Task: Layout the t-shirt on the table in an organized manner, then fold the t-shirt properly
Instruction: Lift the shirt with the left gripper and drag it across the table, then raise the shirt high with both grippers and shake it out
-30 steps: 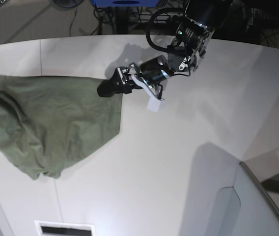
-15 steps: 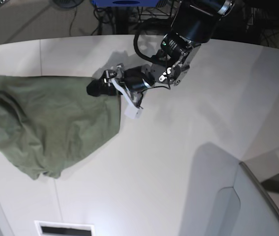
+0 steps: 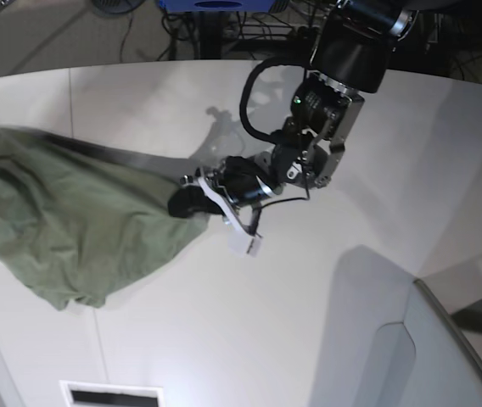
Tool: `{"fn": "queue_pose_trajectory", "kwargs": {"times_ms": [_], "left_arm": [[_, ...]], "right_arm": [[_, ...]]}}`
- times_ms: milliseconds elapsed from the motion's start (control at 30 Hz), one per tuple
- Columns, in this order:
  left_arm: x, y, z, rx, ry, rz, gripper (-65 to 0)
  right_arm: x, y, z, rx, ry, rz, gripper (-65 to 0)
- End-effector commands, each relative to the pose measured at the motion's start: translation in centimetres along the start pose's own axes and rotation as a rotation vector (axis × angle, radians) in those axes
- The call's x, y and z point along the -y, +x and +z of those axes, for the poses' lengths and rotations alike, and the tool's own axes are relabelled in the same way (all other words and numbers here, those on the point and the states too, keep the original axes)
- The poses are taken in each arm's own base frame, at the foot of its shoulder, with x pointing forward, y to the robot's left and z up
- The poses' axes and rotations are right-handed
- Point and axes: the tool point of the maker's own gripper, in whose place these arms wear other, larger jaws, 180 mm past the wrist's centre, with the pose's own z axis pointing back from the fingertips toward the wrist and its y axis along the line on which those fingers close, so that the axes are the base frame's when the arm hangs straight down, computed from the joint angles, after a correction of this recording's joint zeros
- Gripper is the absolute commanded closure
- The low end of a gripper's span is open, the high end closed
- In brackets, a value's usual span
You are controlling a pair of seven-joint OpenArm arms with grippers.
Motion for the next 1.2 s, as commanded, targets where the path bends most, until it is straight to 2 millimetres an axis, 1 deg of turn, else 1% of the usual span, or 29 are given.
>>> {"fn": "queue_pose_trajectory", "kwargs": {"times_ms": [0,33,67,133,167,233,433,500,567,700,767,967,1067,1167], "left_arm": [[1.2,2.9,0.4,0.064,-0.028,-0.037,0.0],[1.4,4.0,0.9,0.085,-0.021,-0.061,0.0],[1.8,5.8,1.4,0.114,-0.017,-0.096,0.0],[2.7,8.4,2.3,0.146,-0.011,-0.153,0.0],[3.1,9.2,2.7,0.14,-0.007,-0.182,0.0],[4.2,11.7,3.8,0.16,-0.009,-0.242,0.0],[5.4,19.1,9.0,0.293,0.035,-0.334,0.0],[5.7,21.2,10.4,0.324,0.053,-0.359,0.0],[6.0,22.6,11.1,0.338,0.06,-0.382,0.0],[5.2,24.2,12.6,0.356,0.101,-0.42,0.0],[5.5,25.5,13.4,0.372,0.113,-0.453,0.0],[7.7,28.7,14.2,0.431,0.095,-0.515,0.0],[8.9,30.3,14.7,0.461,0.087,-0.545,0.0],[10.2,32.1,15.3,0.492,0.079,-0.576,0.0]], "right_arm": [[1.1,2.4,1.3,0.071,-0.038,0.033,-0.2],[1.5,3.4,1.9,0.09,-0.057,0.056,-0.2],[1.5,4.3,2.2,0.103,-0.065,0.089,-0.2],[1.5,5.9,2.8,0.129,-0.079,0.138,-0.2],[1.5,6.5,3.1,0.141,-0.085,0.152,-0.2],[1.8,6.9,3.4,0.149,-0.097,0.159,-0.2],[2.6,9.8,5.2,0.225,-0.139,0.189,-0.2],[2.6,11.7,6.1,0.279,-0.151,0.186,-0.2],[3.1,13.1,6.9,0.317,-0.168,0.184,-0.2],[3.7,15.5,8.3,0.381,-0.191,0.177,-0.2],[4.0,16.6,9.0,0.414,-0.199,0.168,-0.2],[4.1,19.4,10.7,0.512,-0.204,0.132,-0.2],[4.2,20.9,12.0,0.569,-0.213,0.117,-0.2],[3.6,23.2,13.3,0.632,-0.208,0.122,-0.2]]}}
